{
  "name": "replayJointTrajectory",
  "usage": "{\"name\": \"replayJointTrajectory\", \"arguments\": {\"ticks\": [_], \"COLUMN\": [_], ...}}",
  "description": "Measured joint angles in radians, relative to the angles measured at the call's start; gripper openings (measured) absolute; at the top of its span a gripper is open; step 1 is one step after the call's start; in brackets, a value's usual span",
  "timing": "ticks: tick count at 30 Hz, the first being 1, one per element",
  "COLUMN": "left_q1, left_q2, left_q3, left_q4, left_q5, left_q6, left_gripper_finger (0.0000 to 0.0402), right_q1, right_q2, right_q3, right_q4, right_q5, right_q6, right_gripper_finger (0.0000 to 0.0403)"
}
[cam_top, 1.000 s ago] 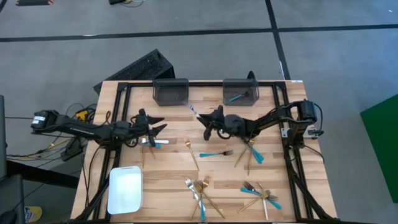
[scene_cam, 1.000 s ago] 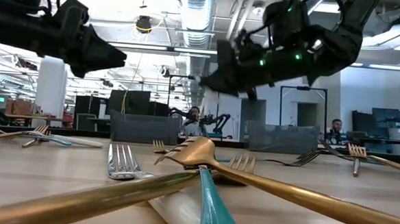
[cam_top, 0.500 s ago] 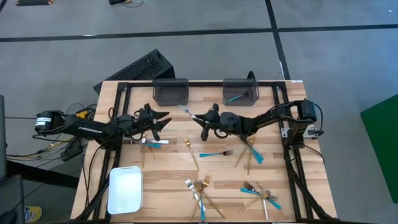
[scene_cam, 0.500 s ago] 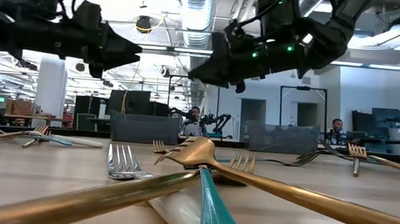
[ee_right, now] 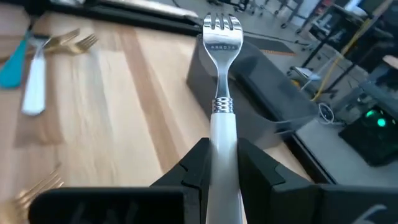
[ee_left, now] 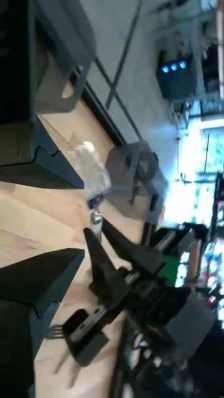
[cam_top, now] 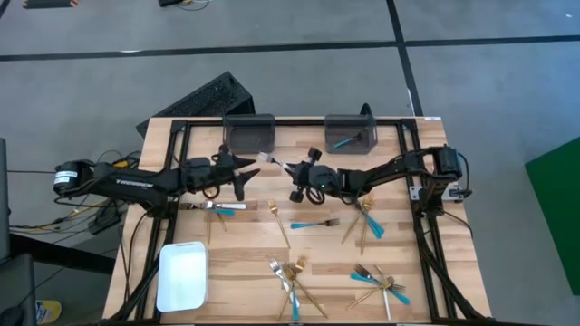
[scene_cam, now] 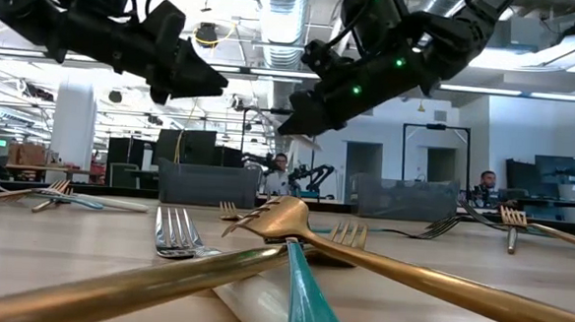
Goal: Sort silverware by color (type)
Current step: Put the white fork into the left black bin
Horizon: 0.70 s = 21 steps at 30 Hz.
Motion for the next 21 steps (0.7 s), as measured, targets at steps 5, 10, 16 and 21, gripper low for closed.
{"name": "replayJointTrajectory", "arguments": {"ticks": [5, 10, 16, 21], "left_q1": [-0.016, -0.068, -0.109, -0.127], "left_q2": [-0.001, 0.000, 0.004, 0.030], "left_q3": [0.011, 0.011, 0.011, 0.012], "left_q4": [-0.016, -0.021, -0.007, 0.010], "left_q5": [-0.022, -0.181, -0.246, -0.253], "left_q6": [0.136, 0.396, 0.640, 0.751], "left_gripper_finger": [0.0154, 0.0154, 0.0154, 0.0154], "right_q1": [0.005, -0.015, -0.052, -0.064], "right_q2": [0.000, 0.000, 0.000, 0.000], "right_q3": [0.000, 0.000, 0.000, 0.011], "right_q4": [-0.014, -0.036, -0.068, -0.079], "right_q5": [-0.005, -0.067, -0.195, -0.215], "right_q6": [0.109, 0.321, 0.498, 0.555], "right_gripper_finger": [0.0081, 0.0082, 0.0082, 0.0082]}}
